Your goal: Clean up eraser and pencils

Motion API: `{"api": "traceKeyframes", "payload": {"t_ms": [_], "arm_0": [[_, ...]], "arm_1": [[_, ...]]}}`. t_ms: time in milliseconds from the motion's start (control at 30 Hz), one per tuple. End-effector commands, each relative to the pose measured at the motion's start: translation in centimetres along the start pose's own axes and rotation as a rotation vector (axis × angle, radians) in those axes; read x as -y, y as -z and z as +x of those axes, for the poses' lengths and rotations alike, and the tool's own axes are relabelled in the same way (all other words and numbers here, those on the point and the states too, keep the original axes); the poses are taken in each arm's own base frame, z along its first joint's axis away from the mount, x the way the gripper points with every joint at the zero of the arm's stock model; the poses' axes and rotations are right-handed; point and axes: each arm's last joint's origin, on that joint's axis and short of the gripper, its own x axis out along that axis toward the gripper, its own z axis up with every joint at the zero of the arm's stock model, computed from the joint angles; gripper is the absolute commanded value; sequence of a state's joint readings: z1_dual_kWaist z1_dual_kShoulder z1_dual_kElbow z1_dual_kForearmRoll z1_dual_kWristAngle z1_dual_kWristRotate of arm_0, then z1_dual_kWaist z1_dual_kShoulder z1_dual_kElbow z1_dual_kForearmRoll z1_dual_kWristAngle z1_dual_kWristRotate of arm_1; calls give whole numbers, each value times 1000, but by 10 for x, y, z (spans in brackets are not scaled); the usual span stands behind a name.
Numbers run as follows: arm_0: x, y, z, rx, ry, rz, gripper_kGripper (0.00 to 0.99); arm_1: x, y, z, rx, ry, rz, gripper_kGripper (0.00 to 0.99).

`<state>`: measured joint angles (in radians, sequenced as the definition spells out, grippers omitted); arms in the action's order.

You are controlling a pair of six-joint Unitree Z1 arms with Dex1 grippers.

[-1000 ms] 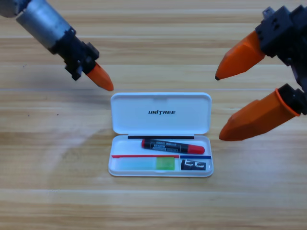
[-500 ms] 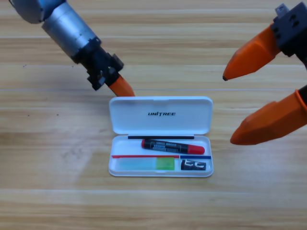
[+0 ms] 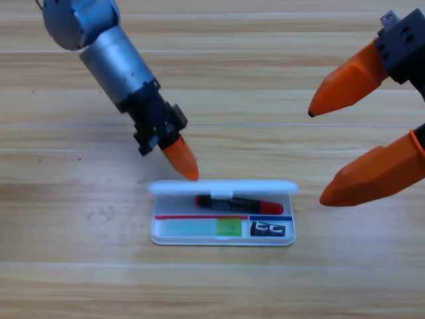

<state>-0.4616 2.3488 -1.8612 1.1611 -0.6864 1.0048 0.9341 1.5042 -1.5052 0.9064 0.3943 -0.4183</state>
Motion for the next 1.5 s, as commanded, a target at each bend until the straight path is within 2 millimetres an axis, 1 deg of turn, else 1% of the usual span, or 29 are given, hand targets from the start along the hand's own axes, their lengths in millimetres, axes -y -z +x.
{"api": "traceKeyframes", "payload": {"t_ms": [33,233,467,700,800,867,900,967,1100,1233,1367,1433,1500], "arm_0": [[22,-11,22,-61,1,32,0],[29,-11,38,-97,-7,43,0],[36,-6,58,-133,-16,49,0],[41,6,73,-184,-60,64,0],[44,14,81,-207,-89,65,0],[49,20,83,-223,-113,68,0],[54,19,77,-215,-124,72,0],[74,13,55,-192,-164,99,0],[135,0,-8,-102,-260,182,0],[192,-5,-51,-26,-300,258,0],[239,-5,-76,28,-312,304,0],[257,-9,-81,49,-306,293,0],[269,-16,-86,54,-292,284,0]], "arm_1": [[3,6,6,-9,-19,32,989],[4,6,6,-9,-19,35,989],[6,5,9,-15,-20,40,989],[6,5,11,-18,-21,43,989],[7,5,11,-19,-21,45,989],[7,4,10,-16,-20,46,989],[7,4,10,-16,-20,46,989],[7,4,11,-18,-21,48,989],[7,4,11,-18,-21,48,989],[8,4,13,-22,-23,50,989],[8,4,13,-23,-23,50,989],[8,4,13,-23,-23,50,989],[8,4,13,-23,-23,52,989]]}}
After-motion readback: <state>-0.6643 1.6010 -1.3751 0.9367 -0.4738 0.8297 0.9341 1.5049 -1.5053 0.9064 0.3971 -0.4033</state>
